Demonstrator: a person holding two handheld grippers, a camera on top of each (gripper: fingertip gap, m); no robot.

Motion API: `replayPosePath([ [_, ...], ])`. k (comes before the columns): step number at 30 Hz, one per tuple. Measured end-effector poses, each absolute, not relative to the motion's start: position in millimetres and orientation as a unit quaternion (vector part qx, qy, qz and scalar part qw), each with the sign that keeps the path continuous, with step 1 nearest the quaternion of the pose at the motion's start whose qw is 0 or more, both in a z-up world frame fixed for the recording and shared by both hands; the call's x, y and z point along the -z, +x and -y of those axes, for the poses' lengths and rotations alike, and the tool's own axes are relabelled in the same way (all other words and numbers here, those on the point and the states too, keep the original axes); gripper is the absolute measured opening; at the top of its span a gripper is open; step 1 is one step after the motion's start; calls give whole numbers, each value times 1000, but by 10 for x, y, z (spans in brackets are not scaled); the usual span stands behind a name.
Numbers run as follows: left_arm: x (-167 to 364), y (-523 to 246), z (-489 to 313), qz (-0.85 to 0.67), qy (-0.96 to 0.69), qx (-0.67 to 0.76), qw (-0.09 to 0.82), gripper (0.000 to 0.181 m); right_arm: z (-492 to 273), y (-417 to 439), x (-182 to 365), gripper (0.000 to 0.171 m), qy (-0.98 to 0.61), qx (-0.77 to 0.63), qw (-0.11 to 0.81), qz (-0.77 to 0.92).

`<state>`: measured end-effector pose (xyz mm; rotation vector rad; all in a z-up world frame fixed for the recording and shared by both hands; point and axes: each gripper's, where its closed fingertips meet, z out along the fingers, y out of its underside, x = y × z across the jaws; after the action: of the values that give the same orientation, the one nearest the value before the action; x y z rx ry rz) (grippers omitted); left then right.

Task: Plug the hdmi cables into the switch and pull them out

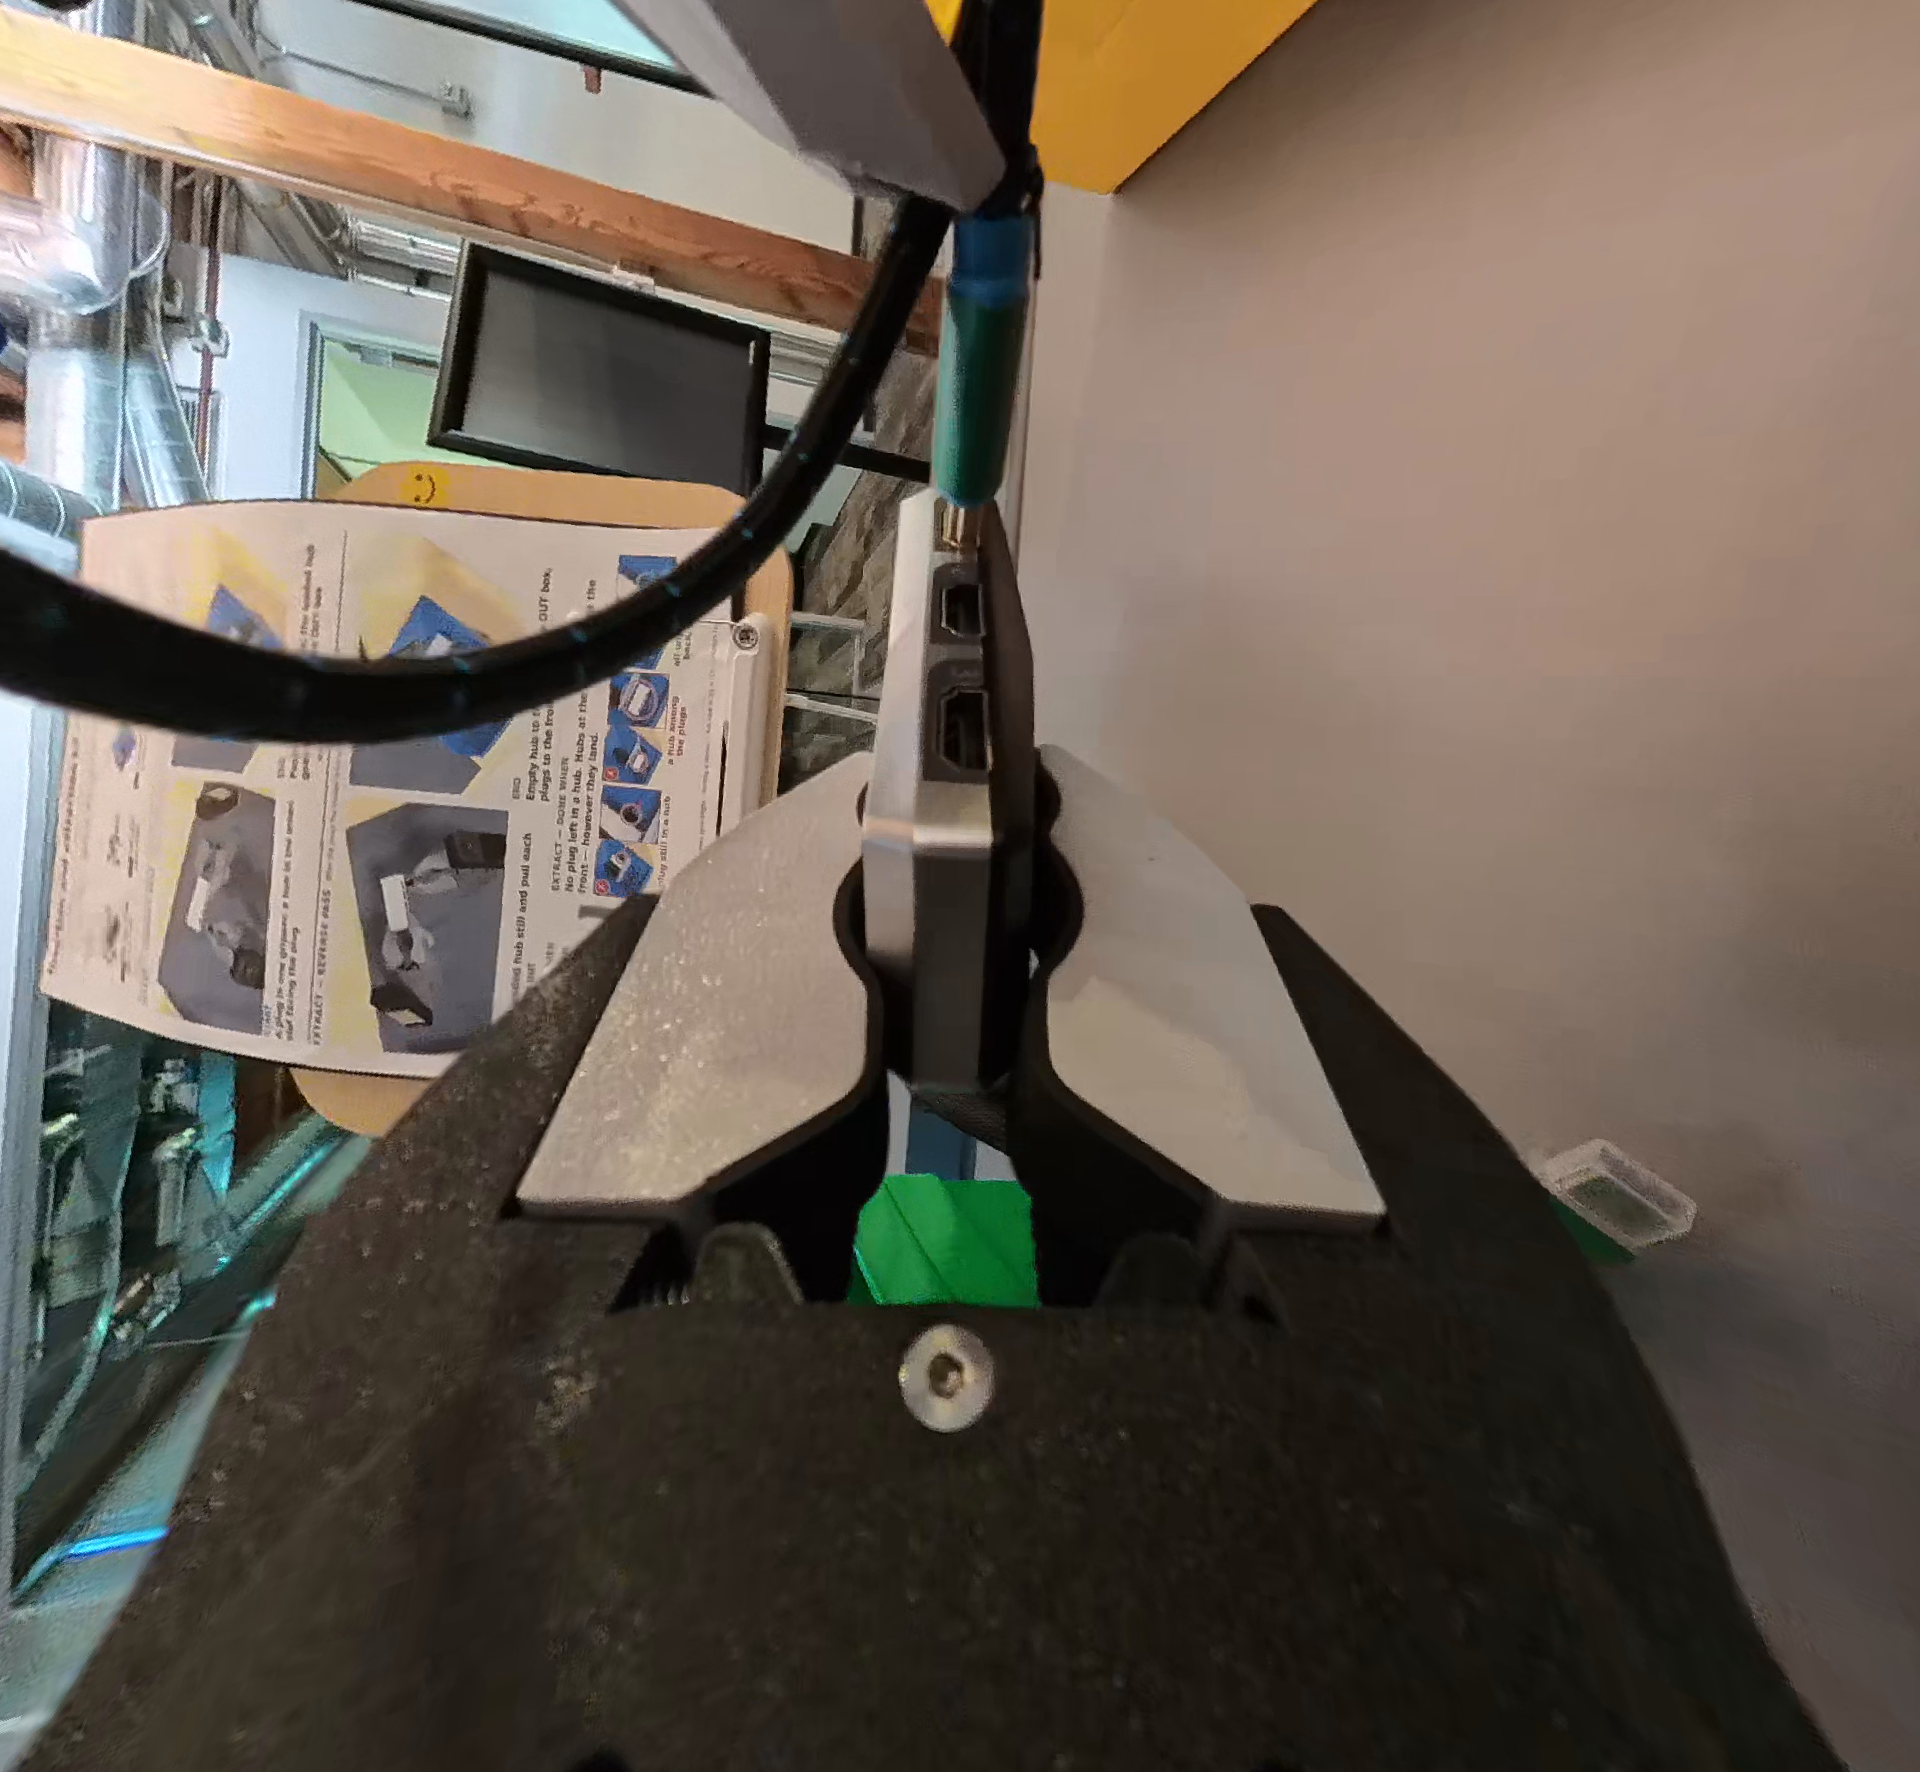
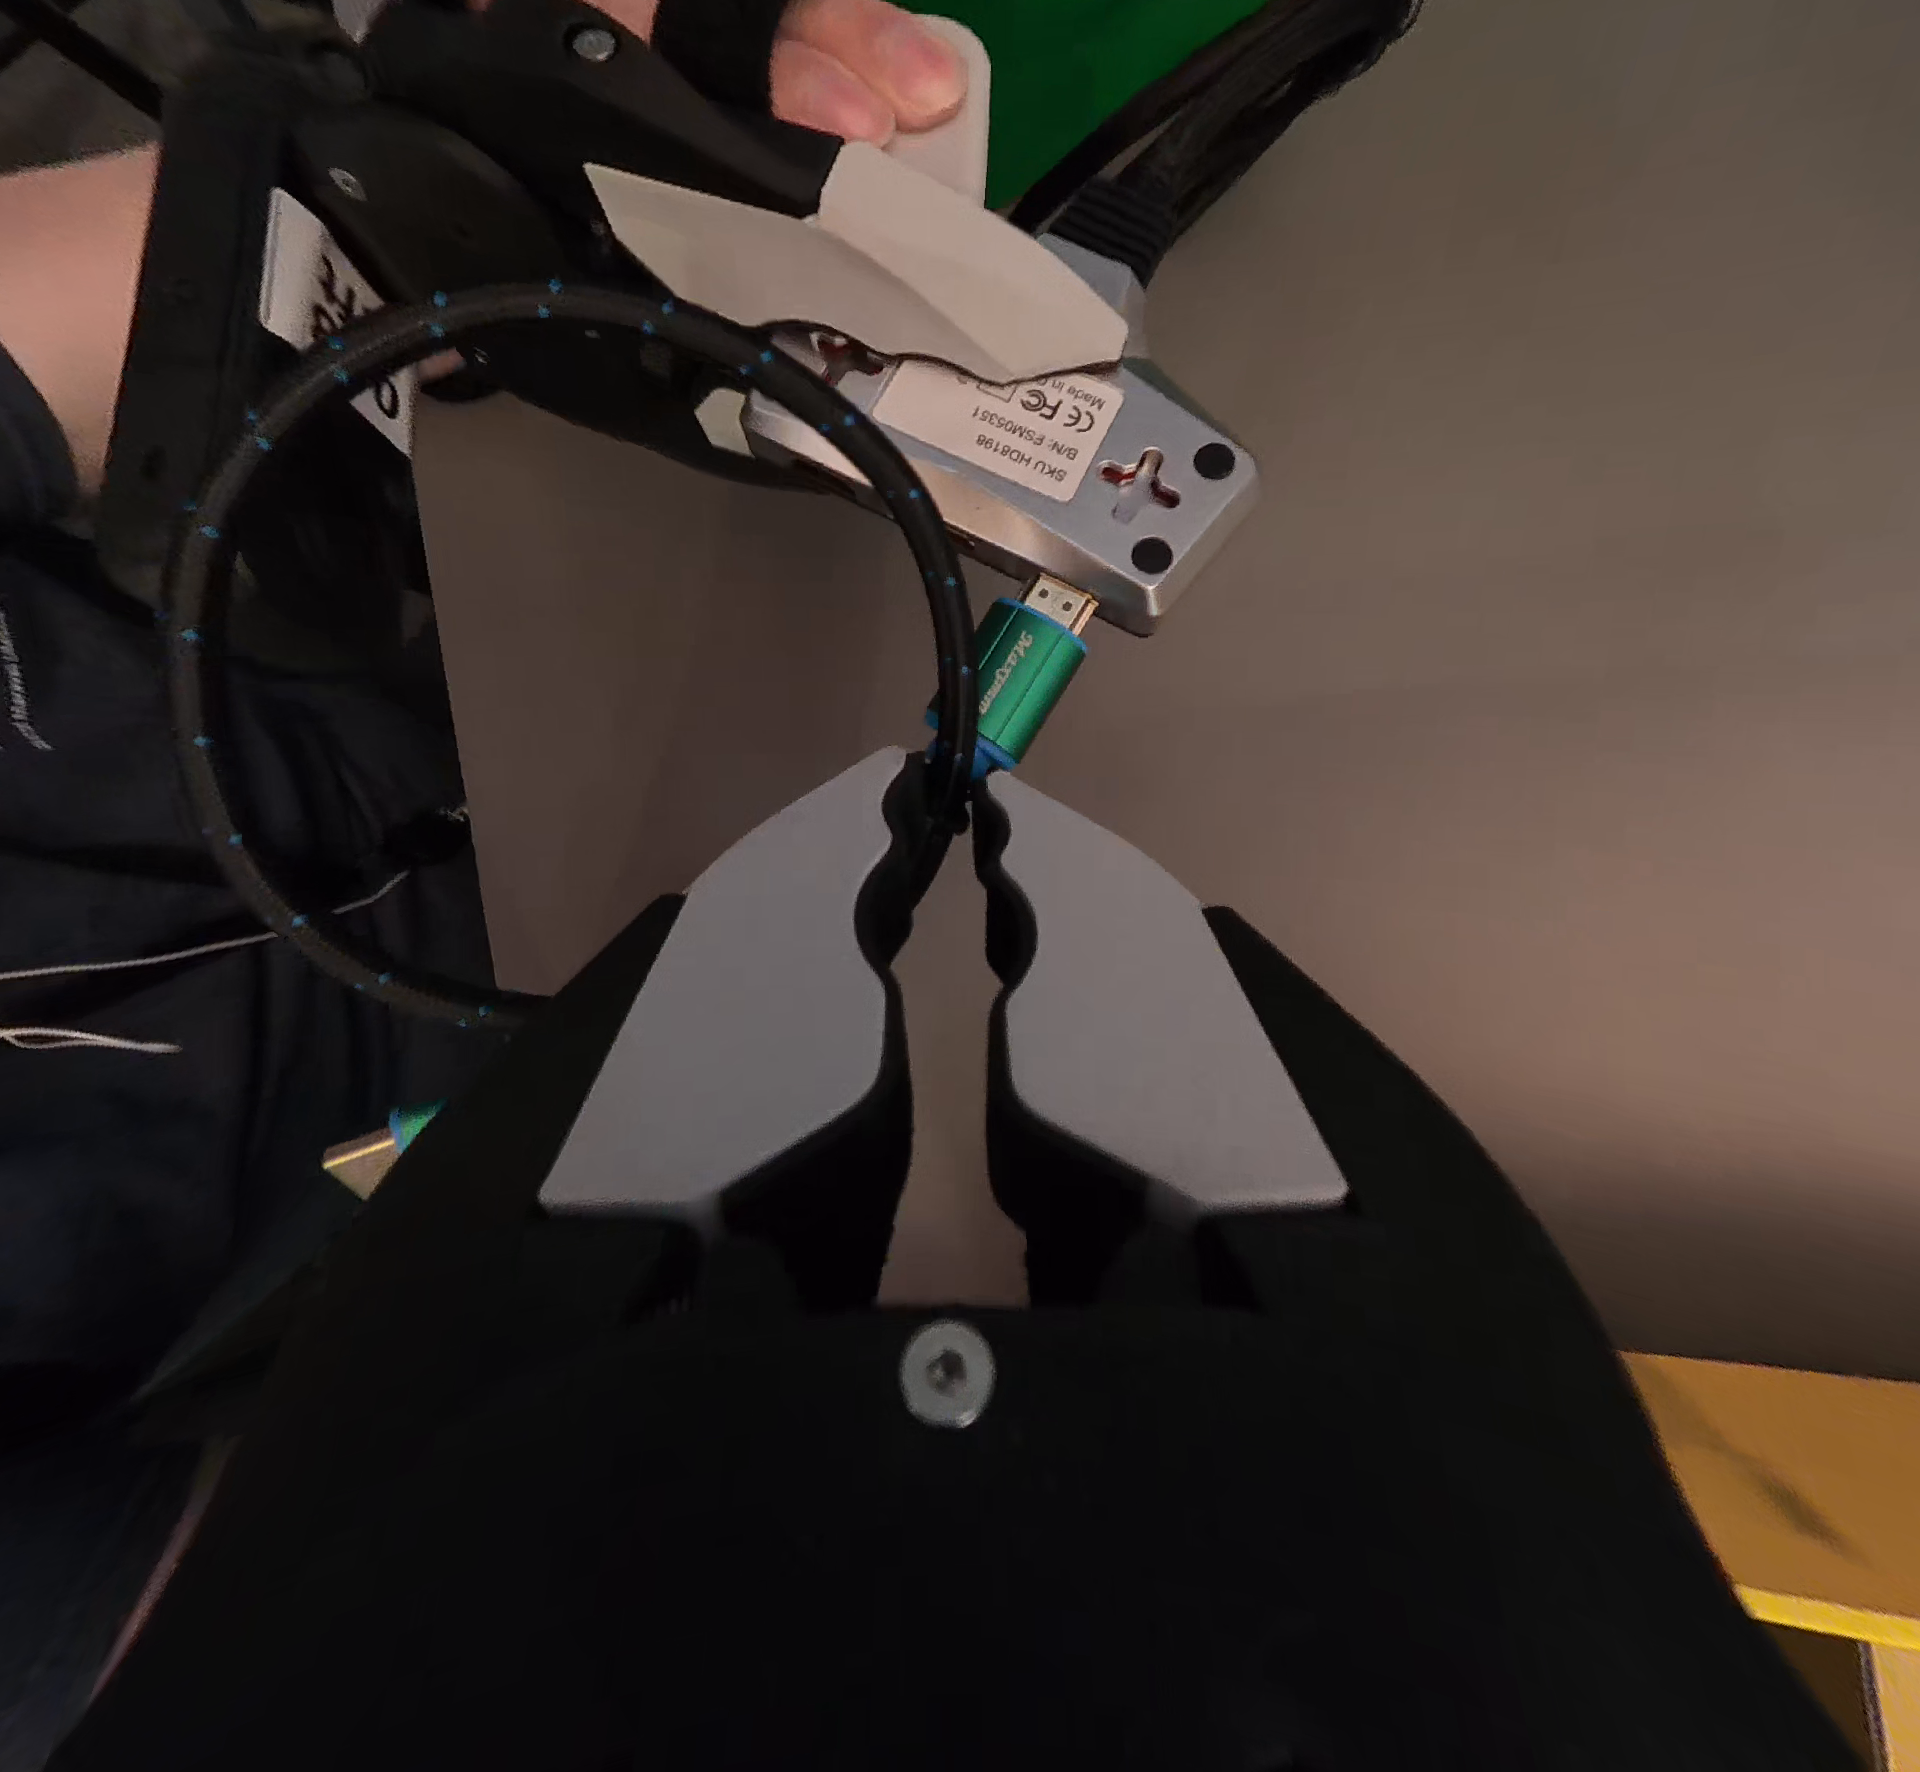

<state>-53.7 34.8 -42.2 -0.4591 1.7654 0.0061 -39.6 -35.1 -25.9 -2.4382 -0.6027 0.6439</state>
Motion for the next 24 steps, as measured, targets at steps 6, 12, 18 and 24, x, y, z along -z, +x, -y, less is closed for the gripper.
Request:
replayPosePath([
  [6, 341, -541, -343, -755, -210, 24, 620, 24, 347, -418, 124, 8, -891, -248, 302, 231],
  [12, 338, -538, -338, -753, -204, 17, 625, 22, 360, -414, 139, 8, -896, -225, 300, 240],
  [18, 354, -536, -324, -755, -195, 4, 626, 24, 386, -403, 185, 8, -904, -204, 287, 243],
  [24, 378, -532, -313, -758, -187, -5, 625, 22, 407, -399, 237, 9, -910, -185, 274, 250],
])
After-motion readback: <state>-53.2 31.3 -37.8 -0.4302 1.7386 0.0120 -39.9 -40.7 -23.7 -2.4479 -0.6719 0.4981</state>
